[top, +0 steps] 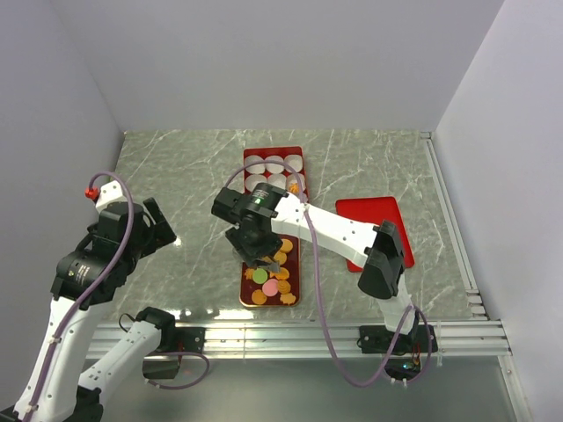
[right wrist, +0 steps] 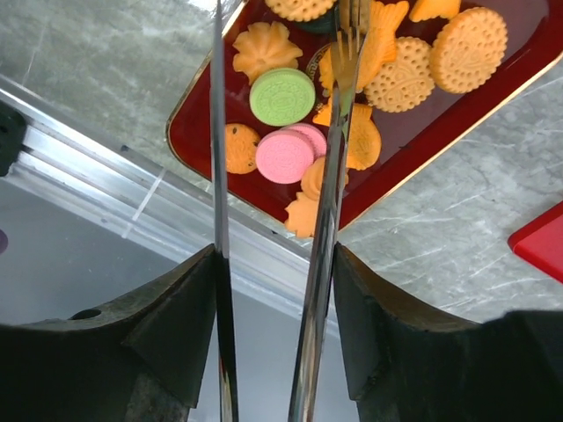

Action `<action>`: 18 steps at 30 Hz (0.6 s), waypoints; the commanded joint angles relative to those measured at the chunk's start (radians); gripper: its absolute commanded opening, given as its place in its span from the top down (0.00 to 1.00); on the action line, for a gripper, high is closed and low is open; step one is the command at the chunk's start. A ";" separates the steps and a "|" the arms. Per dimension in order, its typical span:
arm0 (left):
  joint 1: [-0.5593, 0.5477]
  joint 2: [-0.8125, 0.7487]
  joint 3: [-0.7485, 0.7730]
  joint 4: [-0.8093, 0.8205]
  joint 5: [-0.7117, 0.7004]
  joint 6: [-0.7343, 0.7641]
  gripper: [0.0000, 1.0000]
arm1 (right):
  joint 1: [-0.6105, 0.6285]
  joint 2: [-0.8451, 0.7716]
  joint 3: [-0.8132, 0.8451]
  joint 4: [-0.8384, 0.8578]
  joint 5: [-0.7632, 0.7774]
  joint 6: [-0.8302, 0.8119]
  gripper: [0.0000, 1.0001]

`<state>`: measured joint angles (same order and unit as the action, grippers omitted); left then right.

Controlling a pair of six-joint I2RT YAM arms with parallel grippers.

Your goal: Pack the cookies

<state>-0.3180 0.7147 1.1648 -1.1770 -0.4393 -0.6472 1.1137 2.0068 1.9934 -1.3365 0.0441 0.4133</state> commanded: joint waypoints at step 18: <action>0.000 -0.015 -0.010 0.030 -0.010 0.004 0.01 | -0.020 -0.029 0.076 -0.020 0.082 0.013 0.61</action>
<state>-0.3180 0.7082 1.1610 -1.1709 -0.4393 -0.6472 1.1152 2.0148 2.0068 -1.3529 0.0738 0.4149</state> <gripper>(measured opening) 0.994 0.446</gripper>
